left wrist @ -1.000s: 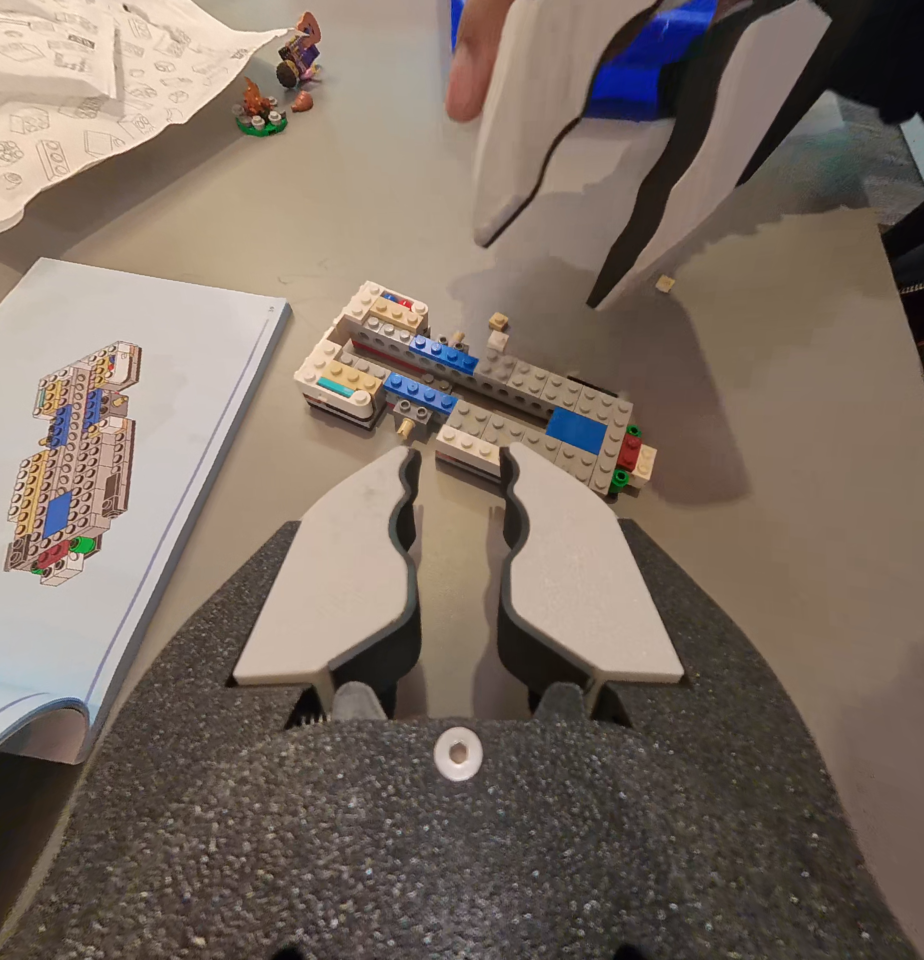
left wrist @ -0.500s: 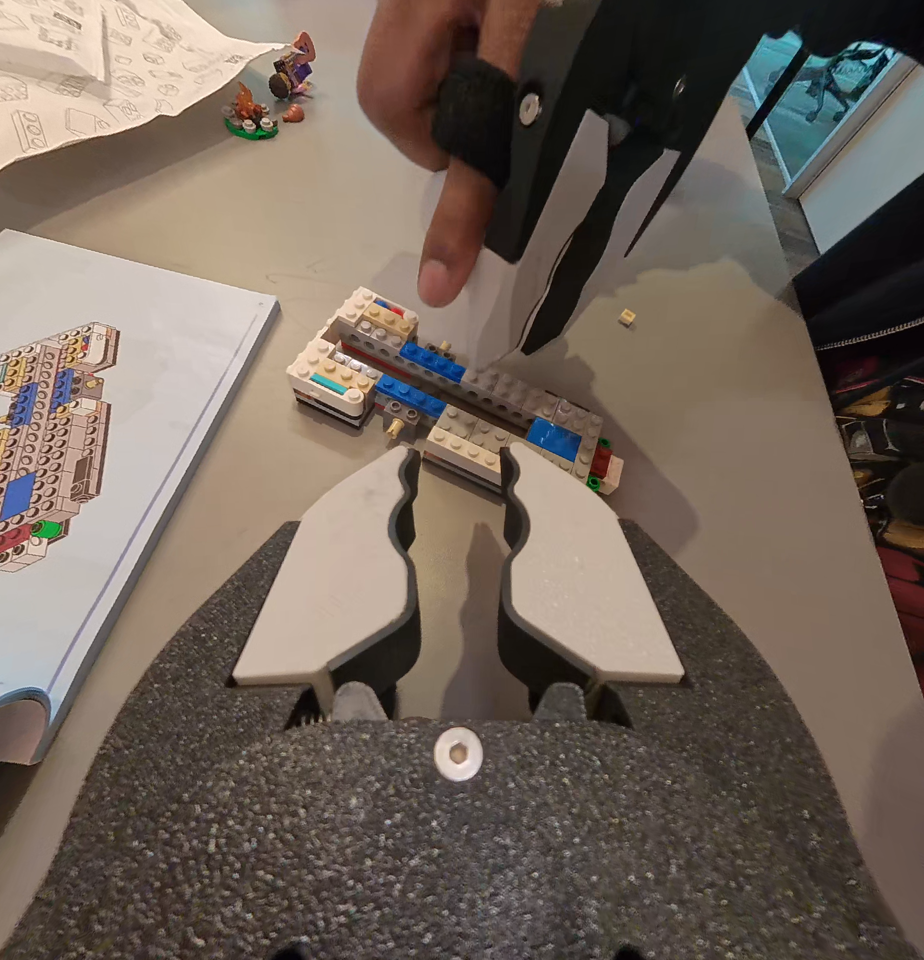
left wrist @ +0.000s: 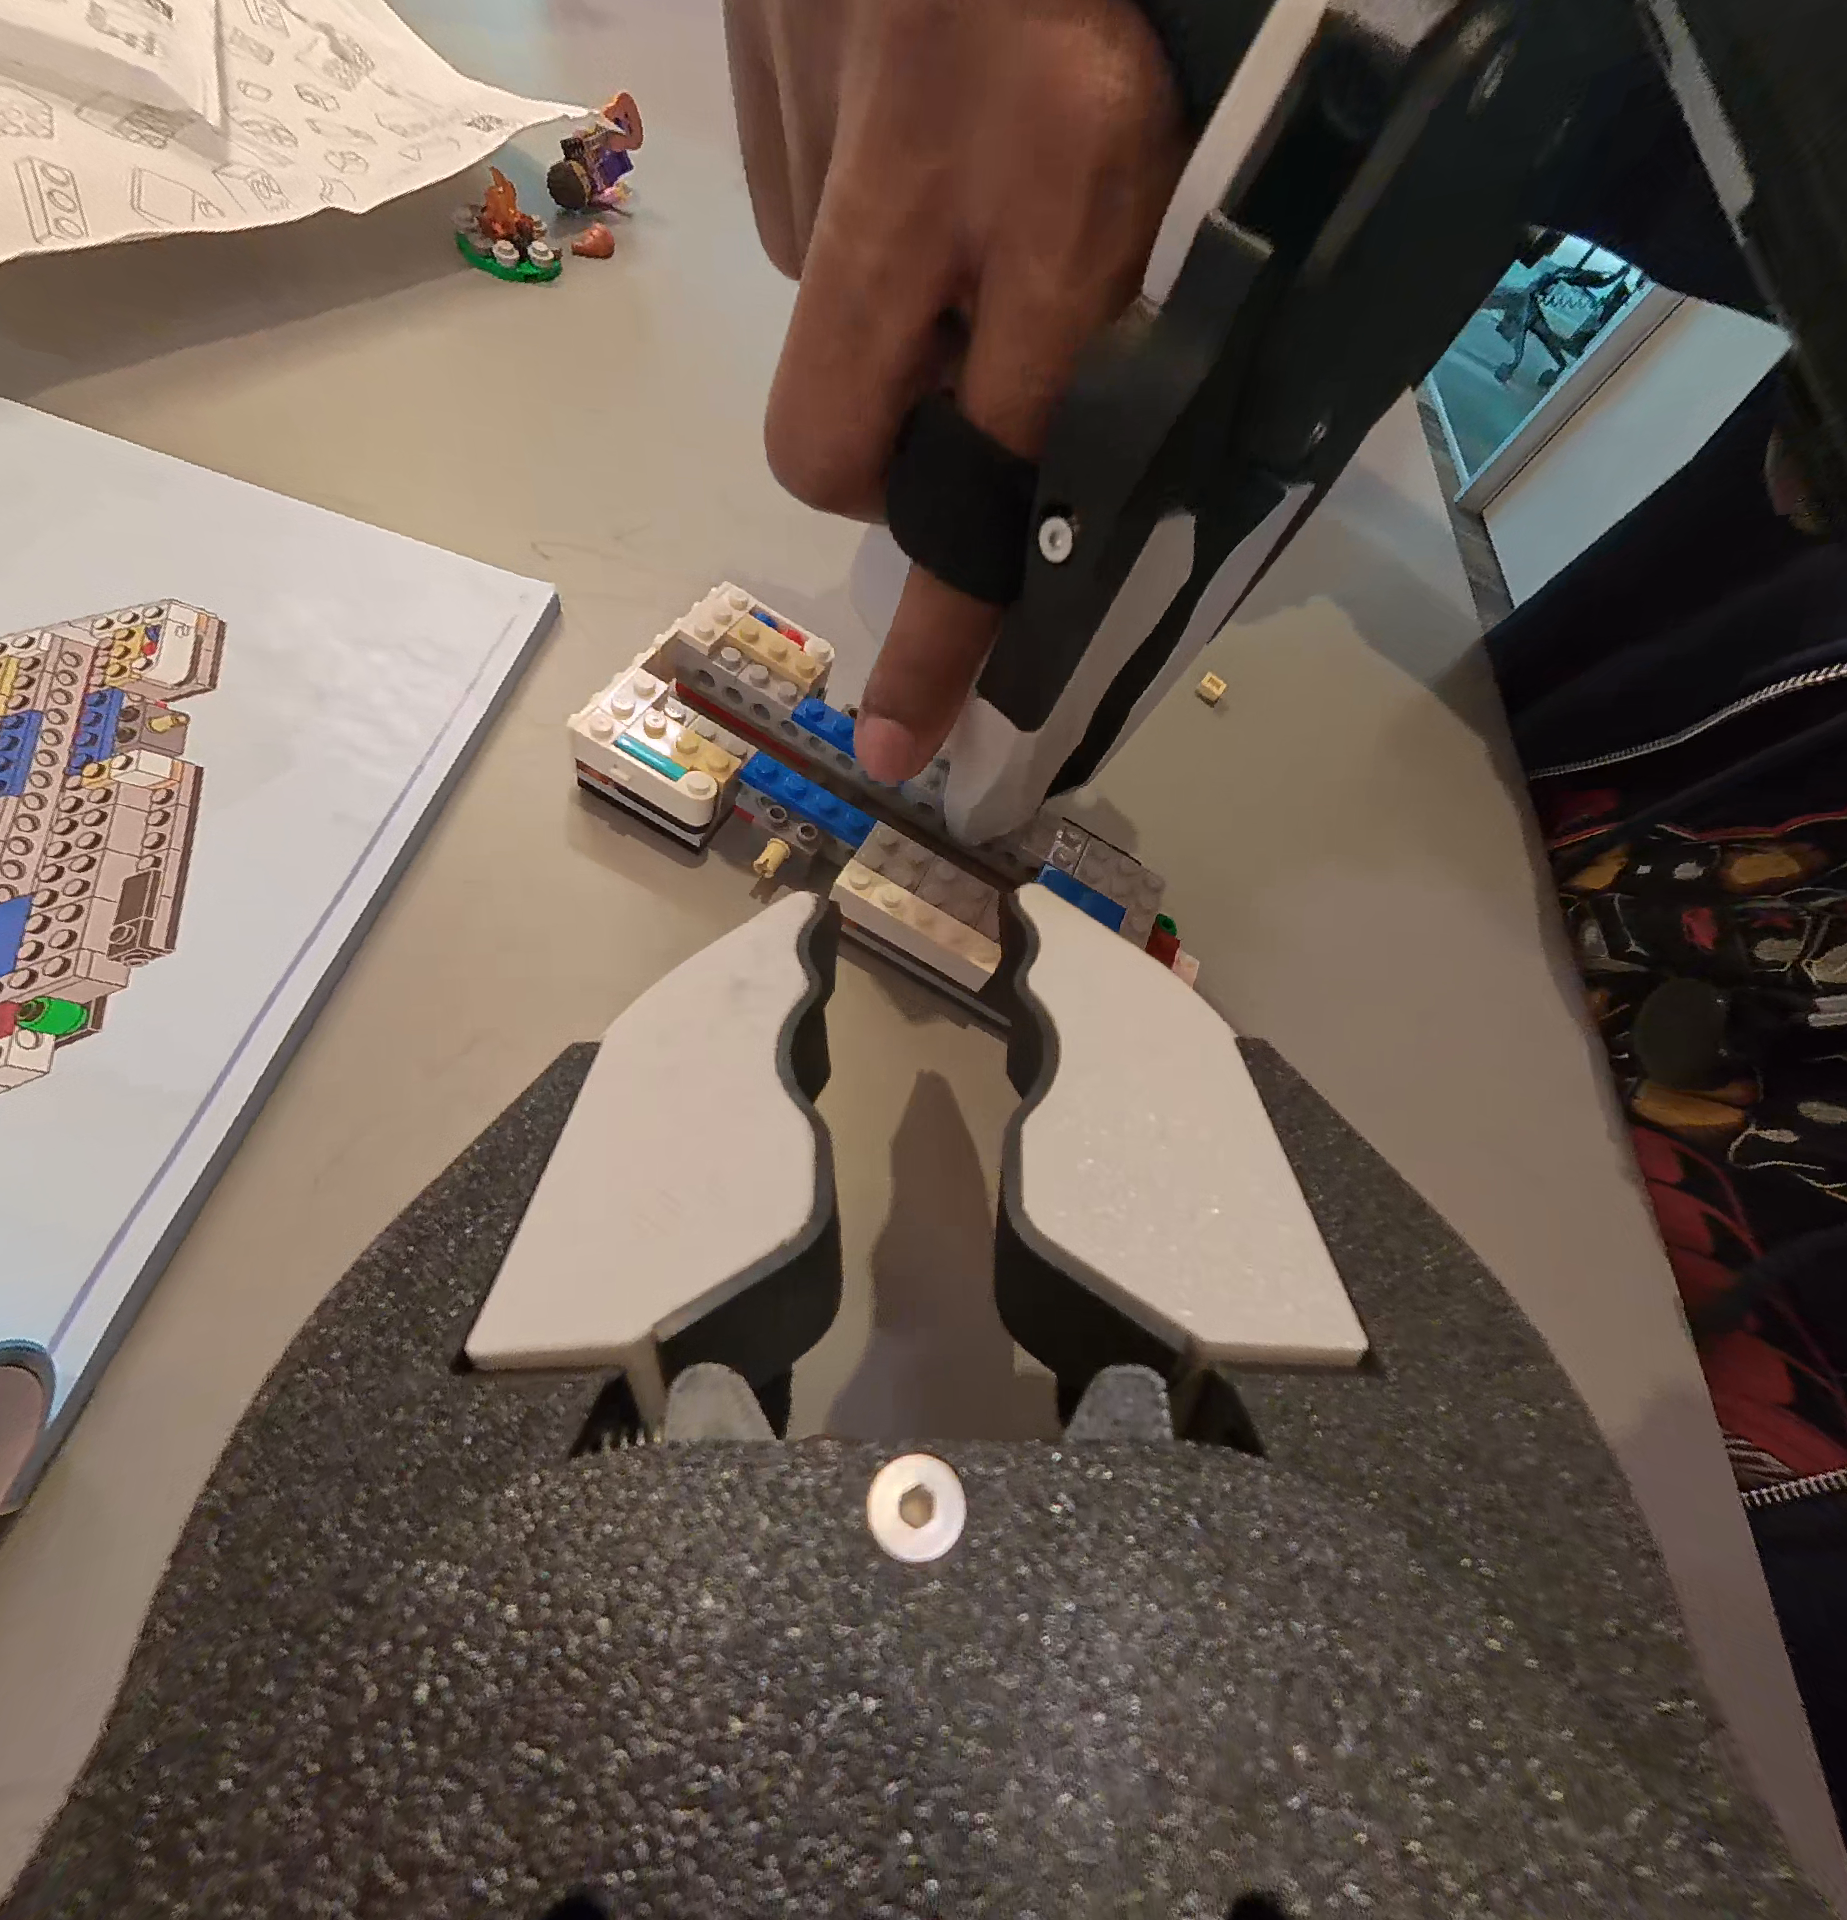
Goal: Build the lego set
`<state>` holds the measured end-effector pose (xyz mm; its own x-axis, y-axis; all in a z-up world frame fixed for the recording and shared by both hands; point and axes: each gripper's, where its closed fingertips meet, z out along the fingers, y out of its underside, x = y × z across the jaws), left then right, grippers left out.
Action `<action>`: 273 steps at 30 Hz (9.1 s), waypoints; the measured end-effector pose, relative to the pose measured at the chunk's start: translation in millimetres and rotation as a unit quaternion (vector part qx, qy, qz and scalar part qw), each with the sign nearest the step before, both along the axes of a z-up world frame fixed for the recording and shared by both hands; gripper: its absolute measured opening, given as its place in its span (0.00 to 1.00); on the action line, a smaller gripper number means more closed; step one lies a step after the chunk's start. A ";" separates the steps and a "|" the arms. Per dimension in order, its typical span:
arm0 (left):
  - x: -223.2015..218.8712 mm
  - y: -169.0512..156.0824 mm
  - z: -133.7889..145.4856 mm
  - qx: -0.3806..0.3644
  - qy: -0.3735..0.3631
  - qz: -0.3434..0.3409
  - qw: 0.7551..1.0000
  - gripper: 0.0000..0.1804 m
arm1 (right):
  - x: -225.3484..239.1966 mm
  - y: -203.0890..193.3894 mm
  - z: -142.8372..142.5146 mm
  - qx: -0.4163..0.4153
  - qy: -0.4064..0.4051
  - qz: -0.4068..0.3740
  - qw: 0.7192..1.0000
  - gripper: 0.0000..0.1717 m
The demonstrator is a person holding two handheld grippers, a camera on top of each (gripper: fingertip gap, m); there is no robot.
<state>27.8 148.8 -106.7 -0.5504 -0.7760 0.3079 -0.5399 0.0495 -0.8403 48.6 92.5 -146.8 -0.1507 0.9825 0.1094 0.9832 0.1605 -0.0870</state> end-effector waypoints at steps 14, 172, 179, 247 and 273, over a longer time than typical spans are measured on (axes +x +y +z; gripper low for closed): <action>-2.3 -1.8 -2.9 -0.009 0.017 -0.004 1.000 0.17 | -1.8 0.4 -0.7 -0.039 -0.011 0.001 0.999 0.12; 29.2 -30.6 88.7 -0.644 -0.071 0.061 0.759 0.14 | 1.0 29.0 133.1 0.145 0.815 -0.461 0.319 0.12; 27.3 -29.2 92.3 -0.661 -0.087 0.067 0.742 0.13 | -1.2 28.5 134.0 0.159 0.816 -0.456 0.318 0.12; 25.1 -34.9 97.8 -0.322 -0.159 0.200 0.912 0.12 | -8.7 29.3 129.7 -0.009 0.875 -0.427 0.228 0.12; 24.5 -31.1 97.0 -0.398 -0.113 0.197 0.889 0.12 | -13.2 33.9 126.0 -0.013 0.871 -0.432 0.234 0.11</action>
